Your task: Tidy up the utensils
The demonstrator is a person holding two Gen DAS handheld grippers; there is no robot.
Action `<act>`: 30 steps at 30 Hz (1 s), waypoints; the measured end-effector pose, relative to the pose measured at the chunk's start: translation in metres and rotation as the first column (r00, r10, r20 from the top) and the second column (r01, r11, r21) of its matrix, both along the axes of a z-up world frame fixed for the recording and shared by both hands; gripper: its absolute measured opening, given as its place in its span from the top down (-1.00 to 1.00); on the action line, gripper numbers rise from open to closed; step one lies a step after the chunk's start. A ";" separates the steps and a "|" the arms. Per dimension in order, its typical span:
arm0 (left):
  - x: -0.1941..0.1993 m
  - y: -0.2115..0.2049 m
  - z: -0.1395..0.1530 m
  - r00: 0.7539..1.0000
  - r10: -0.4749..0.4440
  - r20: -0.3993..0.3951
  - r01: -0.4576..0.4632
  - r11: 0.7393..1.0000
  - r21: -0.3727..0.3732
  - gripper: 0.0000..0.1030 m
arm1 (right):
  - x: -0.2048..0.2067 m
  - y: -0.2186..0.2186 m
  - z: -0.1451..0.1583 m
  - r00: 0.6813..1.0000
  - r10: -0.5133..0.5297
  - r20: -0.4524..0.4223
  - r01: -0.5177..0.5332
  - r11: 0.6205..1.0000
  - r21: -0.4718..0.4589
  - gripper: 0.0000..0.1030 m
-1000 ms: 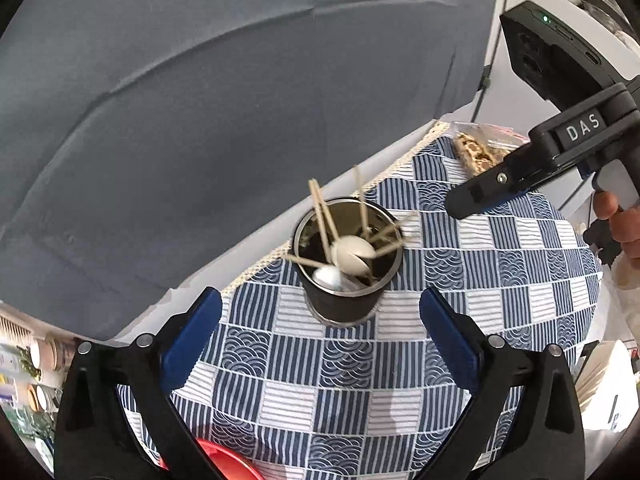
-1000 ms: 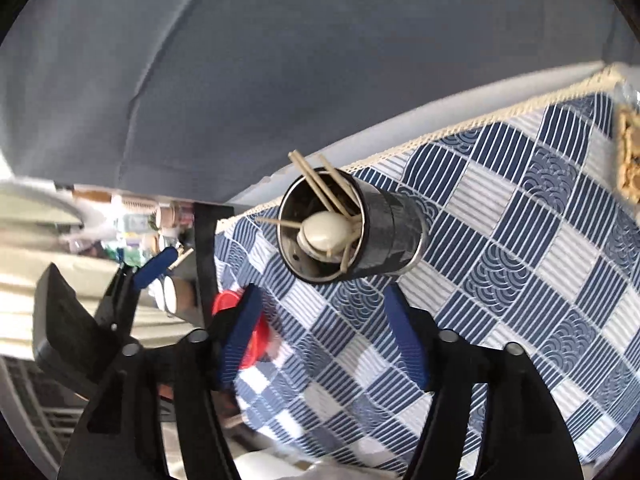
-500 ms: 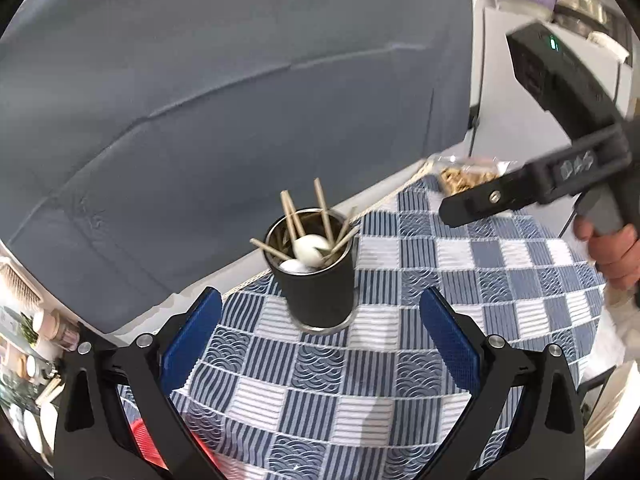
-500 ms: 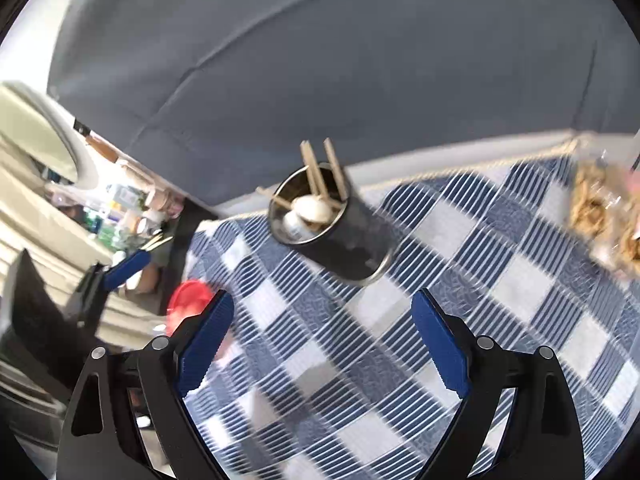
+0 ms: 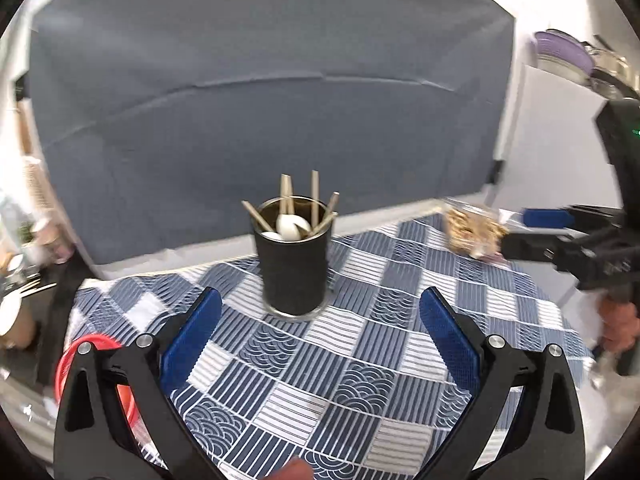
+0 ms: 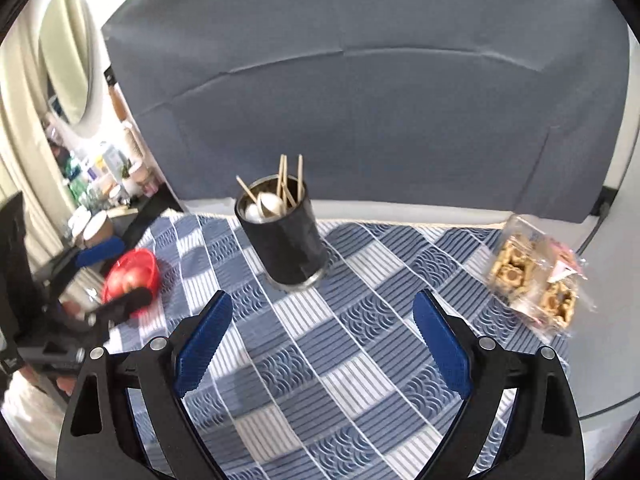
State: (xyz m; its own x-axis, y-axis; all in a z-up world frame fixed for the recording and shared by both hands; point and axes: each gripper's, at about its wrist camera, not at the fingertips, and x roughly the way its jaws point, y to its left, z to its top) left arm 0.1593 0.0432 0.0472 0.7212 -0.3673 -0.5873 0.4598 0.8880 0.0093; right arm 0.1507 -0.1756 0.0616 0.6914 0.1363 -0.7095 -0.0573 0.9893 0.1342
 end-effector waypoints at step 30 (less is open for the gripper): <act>-0.161 -0.013 -0.043 0.953 0.259 -0.160 -0.255 0.966 0.043 -0.88 | -0.171 -0.003 -0.055 0.999 -0.022 -0.047 0.020 0.999 -0.050 -0.84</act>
State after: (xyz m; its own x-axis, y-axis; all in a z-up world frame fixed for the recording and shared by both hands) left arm -0.0012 0.0307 0.0042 0.6836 -0.1681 -0.7103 0.2131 0.9767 -0.0262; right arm -0.0201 -0.1785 0.0070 0.6592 0.0862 -0.7470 -0.0310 0.9957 0.0876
